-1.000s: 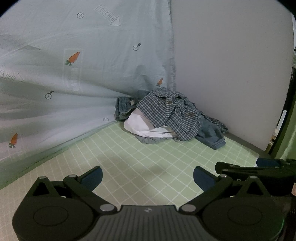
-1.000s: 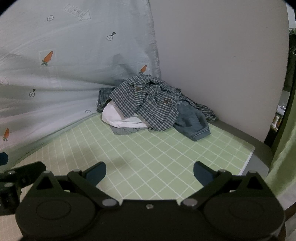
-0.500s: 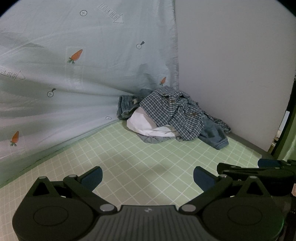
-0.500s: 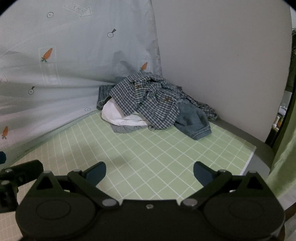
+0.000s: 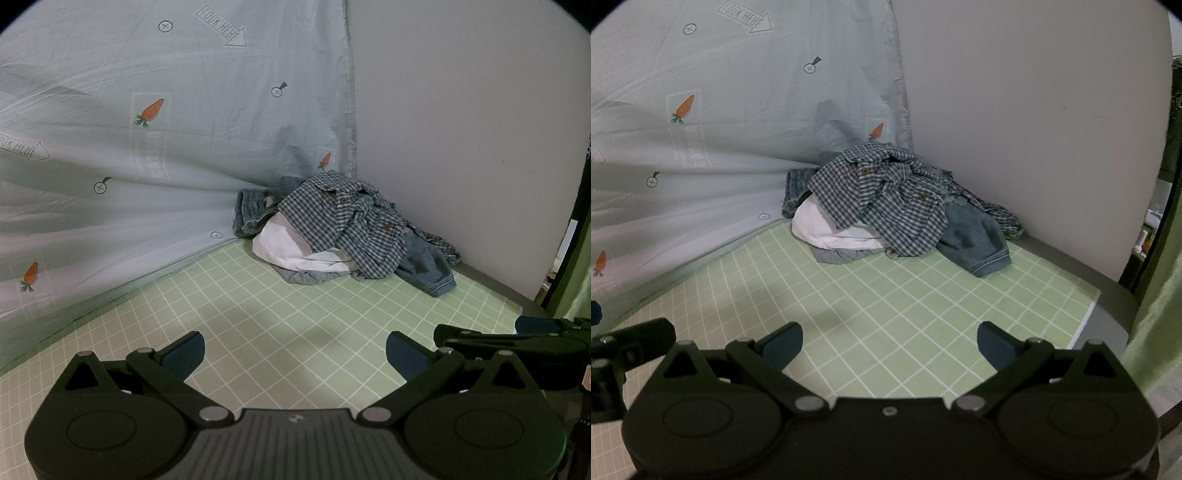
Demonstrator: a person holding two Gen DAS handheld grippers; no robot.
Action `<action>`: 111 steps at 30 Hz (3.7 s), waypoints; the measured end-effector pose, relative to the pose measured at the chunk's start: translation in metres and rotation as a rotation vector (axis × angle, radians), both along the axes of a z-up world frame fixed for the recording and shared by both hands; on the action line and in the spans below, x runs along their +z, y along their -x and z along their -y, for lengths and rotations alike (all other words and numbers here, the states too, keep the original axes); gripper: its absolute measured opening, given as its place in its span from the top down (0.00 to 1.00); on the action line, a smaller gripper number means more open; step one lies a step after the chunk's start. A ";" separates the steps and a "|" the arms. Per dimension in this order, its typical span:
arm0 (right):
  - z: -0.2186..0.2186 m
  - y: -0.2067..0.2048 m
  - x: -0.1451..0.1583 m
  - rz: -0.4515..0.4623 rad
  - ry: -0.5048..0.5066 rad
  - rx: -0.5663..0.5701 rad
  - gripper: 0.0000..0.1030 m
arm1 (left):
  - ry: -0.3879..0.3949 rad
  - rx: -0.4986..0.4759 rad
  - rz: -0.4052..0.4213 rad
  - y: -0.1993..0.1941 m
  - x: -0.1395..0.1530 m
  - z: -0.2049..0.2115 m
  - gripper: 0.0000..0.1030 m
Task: Fold clothes
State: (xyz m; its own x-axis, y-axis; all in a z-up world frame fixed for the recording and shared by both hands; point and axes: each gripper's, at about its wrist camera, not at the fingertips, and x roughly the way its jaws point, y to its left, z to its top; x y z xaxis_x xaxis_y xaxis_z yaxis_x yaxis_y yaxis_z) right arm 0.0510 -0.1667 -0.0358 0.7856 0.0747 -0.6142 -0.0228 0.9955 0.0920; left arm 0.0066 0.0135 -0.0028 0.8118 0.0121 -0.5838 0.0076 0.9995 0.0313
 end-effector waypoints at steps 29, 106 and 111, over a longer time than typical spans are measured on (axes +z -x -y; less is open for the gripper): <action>0.004 -0.011 -0.007 -0.024 0.004 -0.009 0.01 | 0.001 -0.004 -0.031 -0.013 -0.007 0.008 0.00; -0.127 -0.079 -0.067 -0.088 -0.025 0.703 0.30 | 0.306 0.561 -0.243 0.000 -0.074 -0.172 0.85; -0.108 -0.074 -0.070 -0.034 0.176 0.648 0.21 | 0.338 0.536 -0.291 -0.010 -0.093 -0.170 0.72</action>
State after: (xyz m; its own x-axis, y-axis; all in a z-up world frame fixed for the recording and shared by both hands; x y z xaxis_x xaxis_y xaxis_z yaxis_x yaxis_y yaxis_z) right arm 0.1247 -0.0584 -0.1062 0.5960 0.4212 -0.6837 -0.6208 0.7817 -0.0595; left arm 0.0166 0.1833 -0.0962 0.5545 0.1471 -0.8191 -0.5290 0.8221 -0.2104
